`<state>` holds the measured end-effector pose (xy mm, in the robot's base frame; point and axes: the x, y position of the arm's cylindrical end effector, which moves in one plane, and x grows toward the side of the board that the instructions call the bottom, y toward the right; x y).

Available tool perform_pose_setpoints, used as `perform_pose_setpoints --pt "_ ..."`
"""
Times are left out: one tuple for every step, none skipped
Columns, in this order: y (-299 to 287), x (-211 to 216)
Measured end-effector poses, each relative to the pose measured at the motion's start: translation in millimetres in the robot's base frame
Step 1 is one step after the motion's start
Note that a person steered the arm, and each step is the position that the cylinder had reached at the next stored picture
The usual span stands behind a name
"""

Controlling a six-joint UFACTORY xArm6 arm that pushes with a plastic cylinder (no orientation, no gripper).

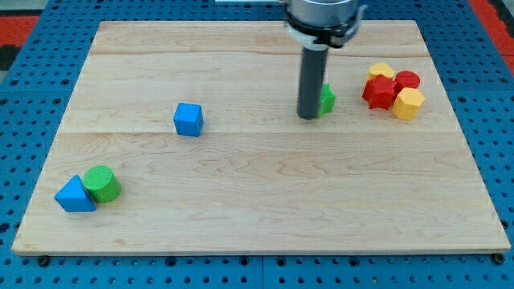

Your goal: Place the green star and blue cube diagonally

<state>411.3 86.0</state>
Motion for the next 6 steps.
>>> perform_pose_setpoints --pt "23.9 20.0" --pt "2.0 -17.0" --pt "-2.3 -58.9" --pt "-37.3 -57.4" --pt "-65.1 -92.4" --pt "-32.4 -120.1"
